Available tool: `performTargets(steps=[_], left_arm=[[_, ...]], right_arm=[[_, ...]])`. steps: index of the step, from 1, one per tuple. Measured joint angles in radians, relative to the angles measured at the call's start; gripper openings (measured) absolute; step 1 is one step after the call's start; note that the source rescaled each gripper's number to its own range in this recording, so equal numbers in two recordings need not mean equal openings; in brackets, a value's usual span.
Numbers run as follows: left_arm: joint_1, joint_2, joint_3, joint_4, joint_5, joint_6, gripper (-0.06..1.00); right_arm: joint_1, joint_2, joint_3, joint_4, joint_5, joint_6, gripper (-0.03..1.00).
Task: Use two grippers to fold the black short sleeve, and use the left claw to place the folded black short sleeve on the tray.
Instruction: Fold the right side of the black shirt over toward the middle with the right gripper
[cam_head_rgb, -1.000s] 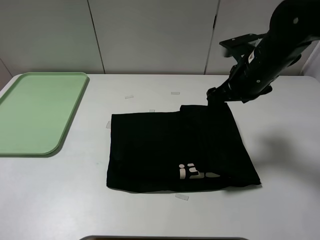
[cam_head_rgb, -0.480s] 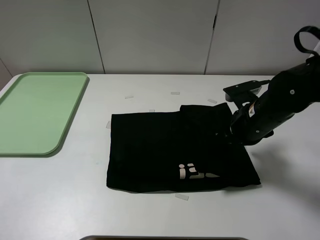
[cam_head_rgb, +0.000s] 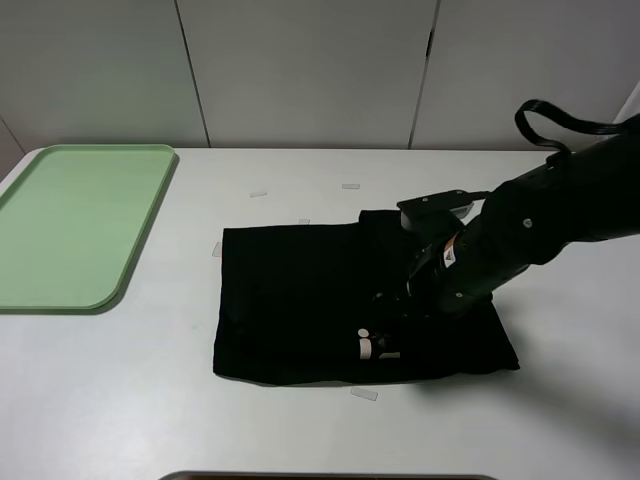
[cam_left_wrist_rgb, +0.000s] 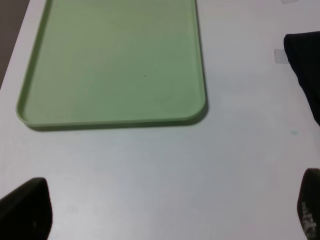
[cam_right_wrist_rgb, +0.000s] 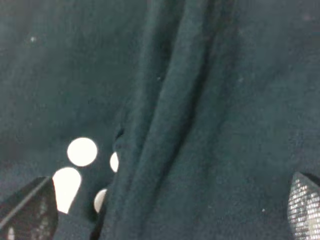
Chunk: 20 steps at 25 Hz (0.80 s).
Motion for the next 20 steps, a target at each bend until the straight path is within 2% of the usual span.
performTargets(steps=[7, 14, 20], left_arm=[[0.0, 0.0, 0.0, 0.0, 0.0, 0.0, 0.98], [0.0, 0.0, 0.0, 0.0, 0.0, 0.0, 0.98], [0.0, 0.0, 0.0, 0.0, 0.0, 0.0, 0.98]], right_arm=[[0.015, 0.001, -0.007, 0.015, -0.007, 0.006, 1.0], [0.018, -0.082, -0.094, 0.02, 0.026, 0.005, 1.0], [0.007, -0.237, -0.141, -0.037, 0.033, -0.069, 1.0]])
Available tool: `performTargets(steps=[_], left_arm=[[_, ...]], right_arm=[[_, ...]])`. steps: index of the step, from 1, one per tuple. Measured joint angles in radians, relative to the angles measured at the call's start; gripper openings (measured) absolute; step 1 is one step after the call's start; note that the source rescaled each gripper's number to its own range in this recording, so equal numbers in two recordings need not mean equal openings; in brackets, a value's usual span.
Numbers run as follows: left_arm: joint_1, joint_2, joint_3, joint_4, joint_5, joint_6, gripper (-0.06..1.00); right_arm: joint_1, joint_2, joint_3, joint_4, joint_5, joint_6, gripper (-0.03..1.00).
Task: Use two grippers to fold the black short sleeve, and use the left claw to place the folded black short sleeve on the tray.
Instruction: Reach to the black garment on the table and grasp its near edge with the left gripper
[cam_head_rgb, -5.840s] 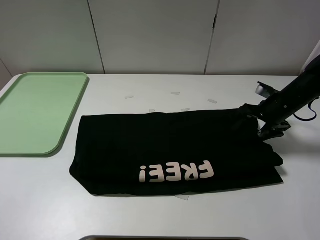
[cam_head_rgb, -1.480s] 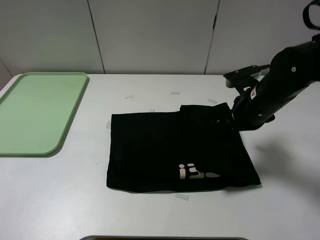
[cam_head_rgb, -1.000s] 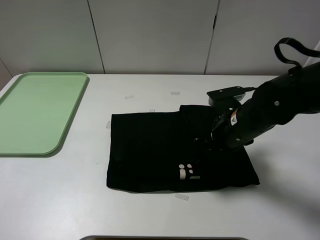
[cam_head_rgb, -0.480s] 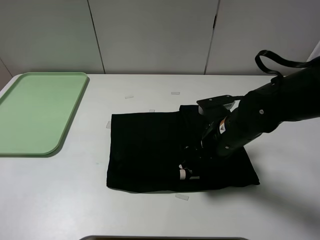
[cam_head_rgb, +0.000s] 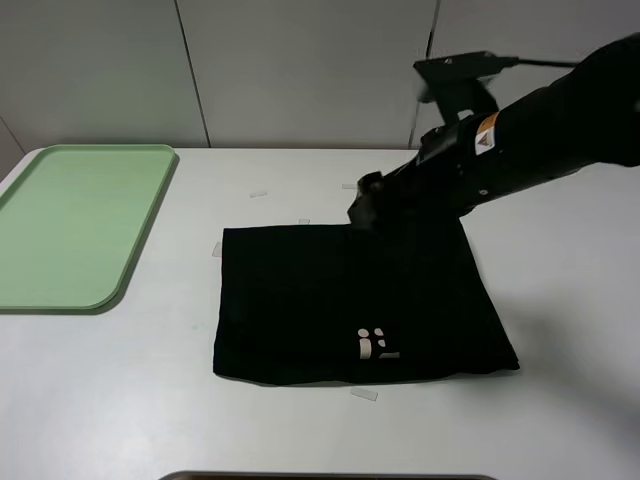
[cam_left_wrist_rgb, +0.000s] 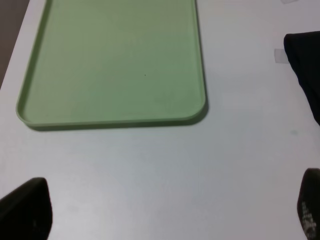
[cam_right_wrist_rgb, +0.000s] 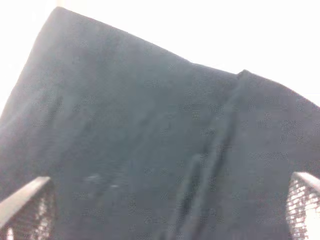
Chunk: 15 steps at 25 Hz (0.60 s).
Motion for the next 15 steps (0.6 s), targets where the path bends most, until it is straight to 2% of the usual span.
performTargets(steps=[4, 7, 13, 15], left_arm=[[0.0, 0.0, 0.0, 0.0, 0.0, 0.0, 0.98], [0.0, 0.0, 0.0, 0.0, 0.0, 0.0, 0.98], [0.0, 0.0, 0.0, 0.0, 0.0, 0.0, 0.98], [0.0, 0.0, 0.0, 0.0, 0.0, 0.0, 0.98]], right_arm=[[-0.046, -0.107, 0.0, -0.05, 0.07, -0.023, 1.0], [-0.12, -0.219, 0.0, -0.099, 0.169, -0.027, 1.0], [-0.351, -0.475, 0.002, -0.156, 0.373, -0.027, 1.0], [-0.451, -0.665, 0.025, -0.161, 0.431, -0.027, 1.0]])
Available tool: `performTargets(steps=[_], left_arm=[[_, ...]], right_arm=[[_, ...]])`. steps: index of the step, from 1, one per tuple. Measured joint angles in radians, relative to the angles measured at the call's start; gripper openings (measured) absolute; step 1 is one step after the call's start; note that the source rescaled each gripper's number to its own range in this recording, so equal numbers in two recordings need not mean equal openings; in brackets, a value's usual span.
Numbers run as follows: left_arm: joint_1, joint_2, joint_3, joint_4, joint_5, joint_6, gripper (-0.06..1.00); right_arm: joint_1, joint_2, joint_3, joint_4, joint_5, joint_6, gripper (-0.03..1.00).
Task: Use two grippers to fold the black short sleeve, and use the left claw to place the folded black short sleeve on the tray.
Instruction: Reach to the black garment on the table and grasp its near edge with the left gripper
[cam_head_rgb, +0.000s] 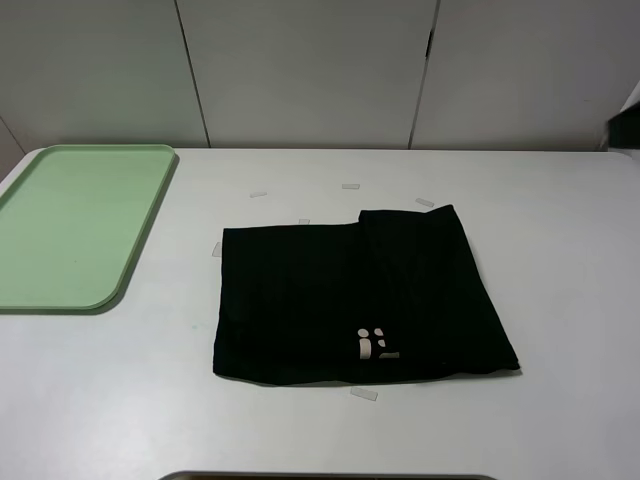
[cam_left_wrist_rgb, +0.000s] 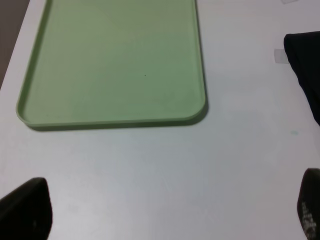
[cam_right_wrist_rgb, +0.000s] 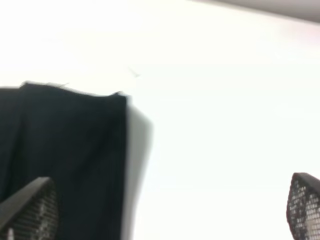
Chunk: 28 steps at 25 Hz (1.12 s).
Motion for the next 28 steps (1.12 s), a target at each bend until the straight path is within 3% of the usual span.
performTargets(steps=[6, 11, 16, 23, 28], left_arm=[[0.0, 0.0, 0.0, 0.0, 0.0, 0.0, 0.98], [0.0, 0.0, 0.0, 0.0, 0.0, 0.0, 0.98], [0.0, 0.0, 0.0, 0.0, 0.0, 0.0, 0.98], [0.0, 0.0, 0.0, 0.0, 0.001, 0.0, 0.98], [0.0, 0.0, 0.0, 0.0, 0.001, 0.0, 0.98]], right_arm=[[-0.048, -0.312, 0.031, 0.023, 0.05, 0.0, 1.0], [-0.048, -0.549, 0.041, 0.027, 0.162, 0.0, 1.0], [-0.048, -0.772, 0.05, -0.036, 0.285, -0.002, 1.0], [-0.048, -0.823, 0.103, 0.008, 0.407, -0.01, 1.0], [-0.047, -0.823, 0.218, 0.077, 0.423, -0.025, 1.0]])
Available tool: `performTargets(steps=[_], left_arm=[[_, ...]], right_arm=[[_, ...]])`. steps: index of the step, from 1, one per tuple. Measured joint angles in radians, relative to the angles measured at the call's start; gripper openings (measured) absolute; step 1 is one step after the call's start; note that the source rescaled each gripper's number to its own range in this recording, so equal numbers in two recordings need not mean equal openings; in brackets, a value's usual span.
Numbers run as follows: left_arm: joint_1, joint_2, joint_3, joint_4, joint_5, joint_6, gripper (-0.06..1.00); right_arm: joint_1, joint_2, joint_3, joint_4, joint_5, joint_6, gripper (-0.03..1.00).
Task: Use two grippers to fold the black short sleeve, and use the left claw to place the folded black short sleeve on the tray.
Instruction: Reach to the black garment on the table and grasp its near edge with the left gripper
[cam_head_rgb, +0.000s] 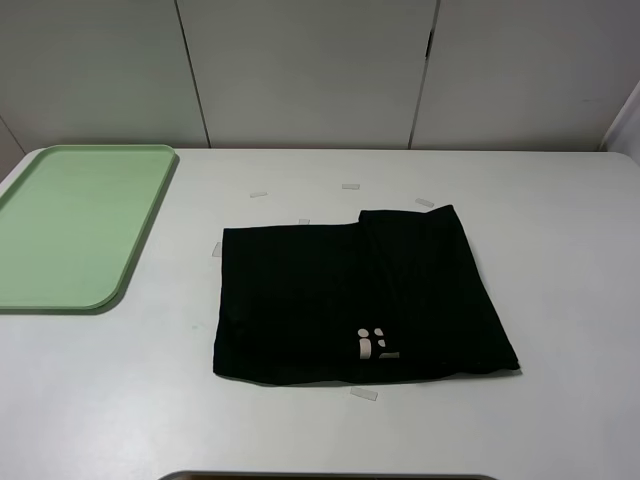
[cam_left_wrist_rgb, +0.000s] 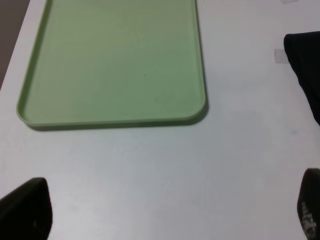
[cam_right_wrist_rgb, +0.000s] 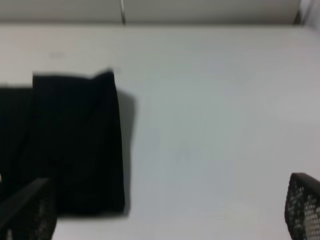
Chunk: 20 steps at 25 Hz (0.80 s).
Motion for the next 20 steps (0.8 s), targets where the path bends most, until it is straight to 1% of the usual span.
performTargets(steps=[2, 7, 8, 10, 12, 14, 20], left_arm=[[0.0, 0.0, 0.0, 0.0, 0.0, 0.0, 0.98], [0.0, 0.0, 0.0, 0.0, 0.0, 0.0, 0.98], [0.0, 0.0, 0.0, 0.0, 0.0, 0.0, 0.98], [0.0, 0.0, 0.0, 0.0, 0.0, 0.0, 0.98], [0.0, 0.0, 0.0, 0.0, 0.0, 0.0, 0.98], [0.0, 0.0, 0.0, 0.0, 0.0, 0.0, 0.98], [0.0, 0.0, 0.0, 0.0, 0.0, 0.0, 0.98]], right_arm=[[0.007, 0.0, 0.039, 0.003, 0.012, -0.011, 1.0], [0.045, 0.0, 0.053, -0.012, 0.003, -0.038, 1.0], [0.06, 0.0, 0.059, -0.013, -0.028, -0.045, 1.0], [0.063, 0.0, 0.069, -0.001, -0.063, -0.046, 1.0], [0.065, 0.0, 0.09, 0.033, -0.101, -0.046, 1.0], [0.065, 0.0, 0.096, 0.059, -0.112, -0.051, 1.0], [0.066, 0.0, 0.096, 0.065, -0.118, -0.053, 1.0]])
